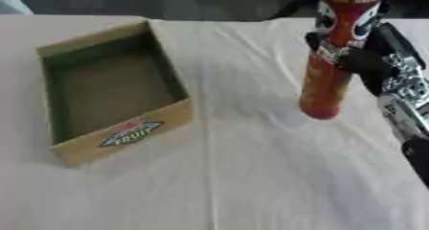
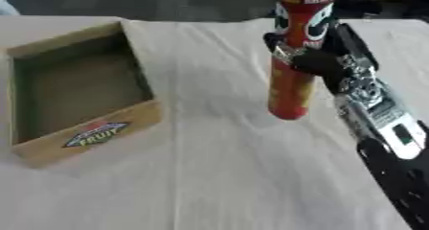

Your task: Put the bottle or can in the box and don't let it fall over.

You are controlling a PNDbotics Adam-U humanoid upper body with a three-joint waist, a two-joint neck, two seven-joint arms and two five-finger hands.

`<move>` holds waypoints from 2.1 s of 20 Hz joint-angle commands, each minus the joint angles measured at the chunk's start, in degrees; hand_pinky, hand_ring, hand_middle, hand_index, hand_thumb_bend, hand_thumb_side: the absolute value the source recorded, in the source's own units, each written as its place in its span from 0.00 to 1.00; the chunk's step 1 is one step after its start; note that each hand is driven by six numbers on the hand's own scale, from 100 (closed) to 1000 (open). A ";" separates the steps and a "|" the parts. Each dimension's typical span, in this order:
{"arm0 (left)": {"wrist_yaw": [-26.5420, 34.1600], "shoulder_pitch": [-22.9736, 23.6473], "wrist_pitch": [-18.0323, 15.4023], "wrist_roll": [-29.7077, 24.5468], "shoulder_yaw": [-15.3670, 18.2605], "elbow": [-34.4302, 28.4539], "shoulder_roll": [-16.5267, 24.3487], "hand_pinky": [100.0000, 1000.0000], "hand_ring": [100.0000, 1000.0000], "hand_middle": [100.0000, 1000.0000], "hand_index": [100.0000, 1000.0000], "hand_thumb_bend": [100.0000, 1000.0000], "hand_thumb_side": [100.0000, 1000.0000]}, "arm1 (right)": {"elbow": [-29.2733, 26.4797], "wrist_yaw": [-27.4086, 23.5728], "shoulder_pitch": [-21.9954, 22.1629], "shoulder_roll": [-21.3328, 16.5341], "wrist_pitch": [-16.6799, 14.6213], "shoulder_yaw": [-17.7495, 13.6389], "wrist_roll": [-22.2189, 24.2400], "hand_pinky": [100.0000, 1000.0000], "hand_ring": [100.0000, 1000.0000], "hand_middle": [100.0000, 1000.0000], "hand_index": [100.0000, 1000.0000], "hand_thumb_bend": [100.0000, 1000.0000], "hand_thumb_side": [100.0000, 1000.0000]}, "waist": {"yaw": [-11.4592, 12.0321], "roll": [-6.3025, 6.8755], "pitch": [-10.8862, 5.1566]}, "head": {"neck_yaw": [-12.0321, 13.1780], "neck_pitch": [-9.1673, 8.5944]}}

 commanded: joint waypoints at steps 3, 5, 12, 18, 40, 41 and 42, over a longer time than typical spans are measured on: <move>-0.13 -0.20 -0.03 -0.19 0.17 -1.01 1.24 0.63 0.98 0.82 0.74 0.40 0.30 | -2.85 -0.10 -0.72 -2.39 0.02 -0.71 0.83 0.81 0.00 0.00 0.05 0.00 0.00 | -0.19 0.14 -1.66 | 0.00 0.34; -0.13 -0.15 -0.02 -0.20 0.16 -1.01 1.27 0.63 0.98 0.82 0.74 0.40 0.30 | -3.59 0.00 -1.03 -2.62 0.08 -0.65 1.28 0.81 0.00 0.00 0.05 0.00 0.00 | -0.19 0.09 -1.84 | 0.01 0.52; -0.25 0.04 0.11 -0.31 -0.03 -1.01 1.44 0.63 0.98 0.82 0.74 0.40 0.30 | -4.40 -1.54 -5.51 -4.07 1.25 0.36 1.86 0.79 0.01 0.00 0.05 0.00 0.00 | -0.16 -0.30 -3.09 | -0.27 1.99; -0.31 0.00 0.27 -0.44 -0.33 -1.09 1.35 0.63 0.98 0.82 0.74 0.40 0.30 | -1.46 -4.39 -11.76 -3.59 3.33 2.66 1.74 0.79 0.02 0.00 0.05 0.00 0.00 | 0.14 -0.63 -4.46 | -0.56 4.26; -0.44 -5.18 1.54 -1.05 -1.88 -2.34 -2.05 0.63 0.97 0.82 0.75 0.40 0.30 | 12.74 -3.96 -32.67 7.84 5.21 11.44 -0.84 0.78 0.04 0.00 0.05 0.00 0.00 | 5.20 -1.43 -5.18 | -5.40 5.17; -0.42 -5.61 1.59 -1.03 -1.95 -2.47 -2.30 0.63 0.97 0.82 0.74 0.40 0.29 | 13.84 -4.01 -33.39 8.37 4.75 11.68 -1.27 0.77 0.04 0.00 0.05 0.00 0.00 | 5.56 -1.50 -5.11 | -5.76 5.08; -0.38 -6.06 1.60 -0.97 -1.99 -2.65 -2.56 0.63 0.97 0.81 0.74 0.40 0.29 | 14.94 -4.18 -33.96 8.86 4.25 11.85 -1.75 0.77 0.04 0.00 0.05 0.00 0.00 | 5.95 -1.56 -5.01 | -6.18 4.98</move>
